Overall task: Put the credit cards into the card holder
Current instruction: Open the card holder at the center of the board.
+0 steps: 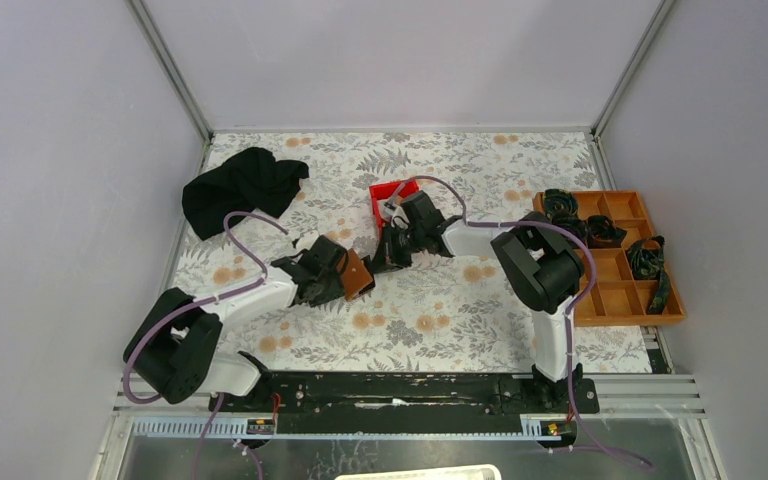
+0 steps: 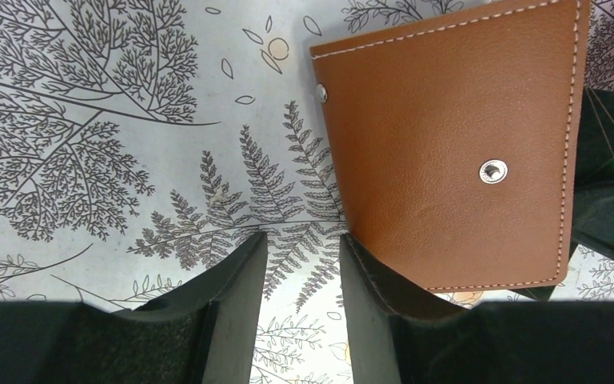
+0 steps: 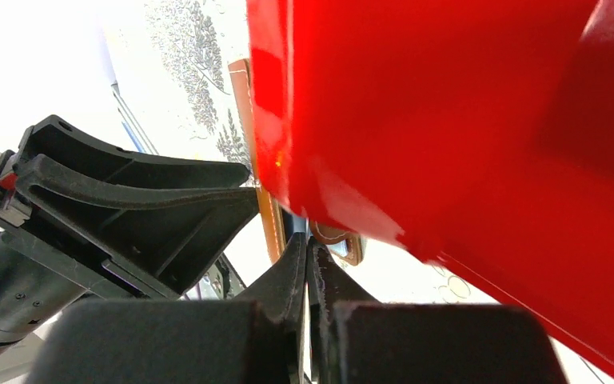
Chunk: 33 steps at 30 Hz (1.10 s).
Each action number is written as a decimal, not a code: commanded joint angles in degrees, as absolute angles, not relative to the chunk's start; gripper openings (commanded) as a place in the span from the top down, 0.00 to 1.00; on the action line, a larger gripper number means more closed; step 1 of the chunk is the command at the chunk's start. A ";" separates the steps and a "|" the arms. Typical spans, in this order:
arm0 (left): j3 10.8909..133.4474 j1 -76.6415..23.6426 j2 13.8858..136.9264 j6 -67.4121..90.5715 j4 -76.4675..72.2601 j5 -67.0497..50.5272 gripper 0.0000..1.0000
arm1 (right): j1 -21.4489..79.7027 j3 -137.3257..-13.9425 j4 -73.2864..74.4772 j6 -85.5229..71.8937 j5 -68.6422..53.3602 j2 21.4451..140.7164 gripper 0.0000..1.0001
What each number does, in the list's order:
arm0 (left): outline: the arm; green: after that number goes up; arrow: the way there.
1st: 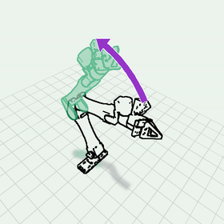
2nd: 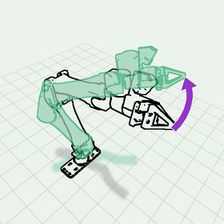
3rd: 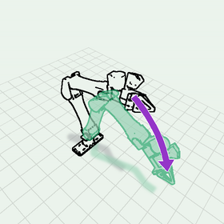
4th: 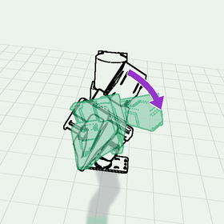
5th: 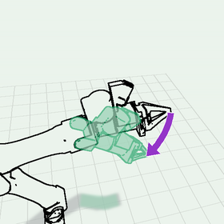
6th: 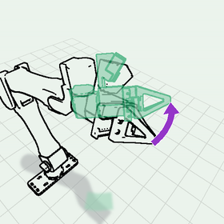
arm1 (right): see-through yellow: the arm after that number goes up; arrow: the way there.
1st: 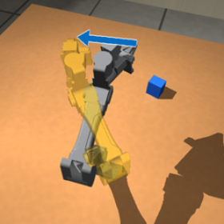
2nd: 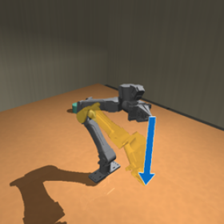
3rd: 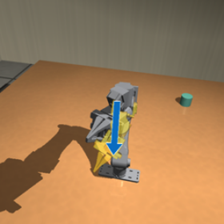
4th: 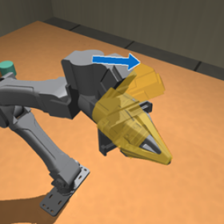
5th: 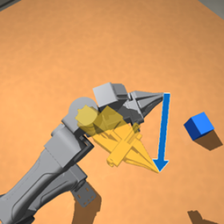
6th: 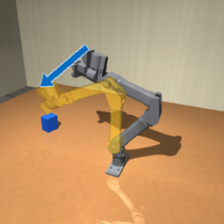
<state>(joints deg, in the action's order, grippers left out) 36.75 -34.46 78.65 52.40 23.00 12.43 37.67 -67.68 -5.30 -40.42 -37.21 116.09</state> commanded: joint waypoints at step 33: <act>31.46 -31.62 70.80 52.28 27.11 15.26 0.52 | 49.11 -85.74 8.76 -28.82 -26.02 120.74 1.00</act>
<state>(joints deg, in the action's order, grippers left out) 31.86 -32.29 71.72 51.53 24.75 13.54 47.37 -80.97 4.12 -32.88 -30.44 120.46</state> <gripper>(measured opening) 0.475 0.017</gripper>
